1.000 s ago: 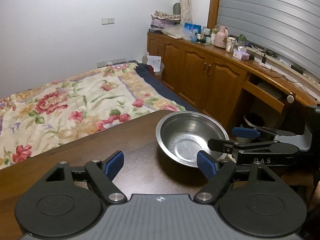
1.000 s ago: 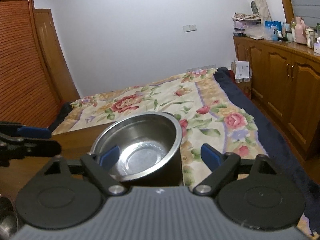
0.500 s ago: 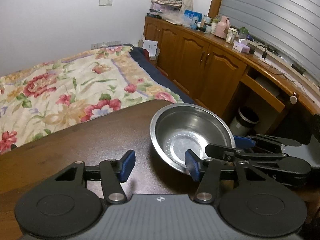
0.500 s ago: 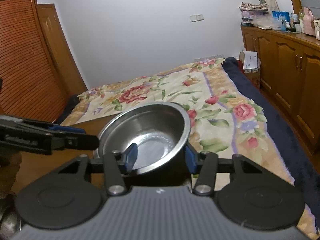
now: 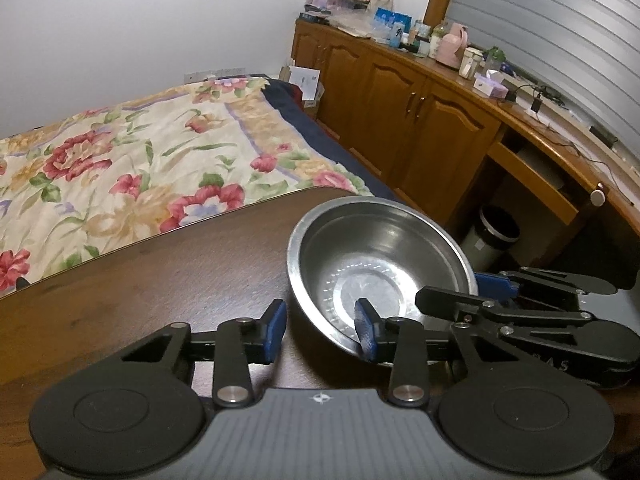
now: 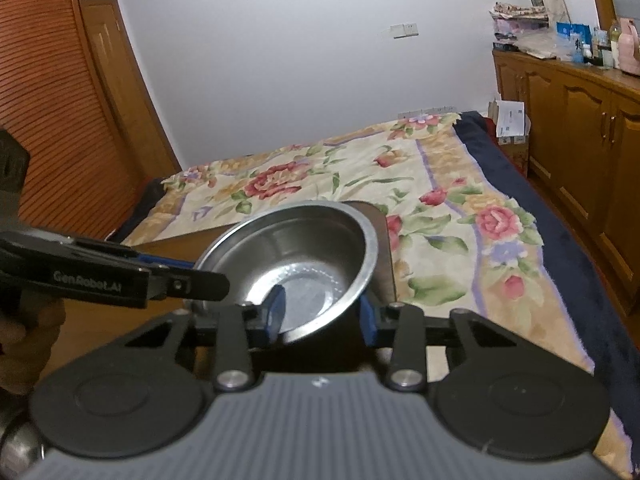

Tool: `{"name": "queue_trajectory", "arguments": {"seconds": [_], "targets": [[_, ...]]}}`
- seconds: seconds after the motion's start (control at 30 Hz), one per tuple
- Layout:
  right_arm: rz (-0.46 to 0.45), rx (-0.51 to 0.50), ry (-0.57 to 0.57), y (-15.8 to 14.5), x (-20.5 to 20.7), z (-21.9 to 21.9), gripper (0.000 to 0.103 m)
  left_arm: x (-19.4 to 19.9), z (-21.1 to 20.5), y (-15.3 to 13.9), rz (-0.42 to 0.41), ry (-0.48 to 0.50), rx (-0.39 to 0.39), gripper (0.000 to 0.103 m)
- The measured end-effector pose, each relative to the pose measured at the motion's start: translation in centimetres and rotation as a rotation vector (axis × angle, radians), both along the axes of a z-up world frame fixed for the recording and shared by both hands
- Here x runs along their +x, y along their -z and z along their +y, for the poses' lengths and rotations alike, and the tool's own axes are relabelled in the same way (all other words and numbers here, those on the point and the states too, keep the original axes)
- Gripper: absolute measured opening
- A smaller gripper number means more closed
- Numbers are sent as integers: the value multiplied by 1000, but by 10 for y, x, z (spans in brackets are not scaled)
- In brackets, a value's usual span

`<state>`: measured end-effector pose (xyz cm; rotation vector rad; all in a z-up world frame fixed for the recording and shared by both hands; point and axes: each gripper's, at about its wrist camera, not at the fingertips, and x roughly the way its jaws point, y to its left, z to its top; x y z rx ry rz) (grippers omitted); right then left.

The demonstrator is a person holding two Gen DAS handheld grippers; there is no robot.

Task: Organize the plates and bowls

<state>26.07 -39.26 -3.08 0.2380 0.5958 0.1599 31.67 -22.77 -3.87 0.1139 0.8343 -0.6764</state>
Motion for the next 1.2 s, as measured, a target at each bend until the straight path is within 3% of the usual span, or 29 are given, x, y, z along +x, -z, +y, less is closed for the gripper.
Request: {"name": "queue_trajectory", "arguments": {"seconds": [0.17, 0.33, 0.57, 1.2], "targets": [[18, 40, 5, 2, 3, -4, 34, 4, 4, 1, 3, -12, 2, 40], [34, 85, -2, 4, 5, -6, 27, 7, 7, 2, 22, -4, -3, 21], [41, 88, 6, -2, -1, -2, 20, -3, 18, -7, 6, -13, -12, 18], [-71, -10, 18, -53, -38, 18, 20, -51, 47, -61, -101, 8, -104, 18]]}}
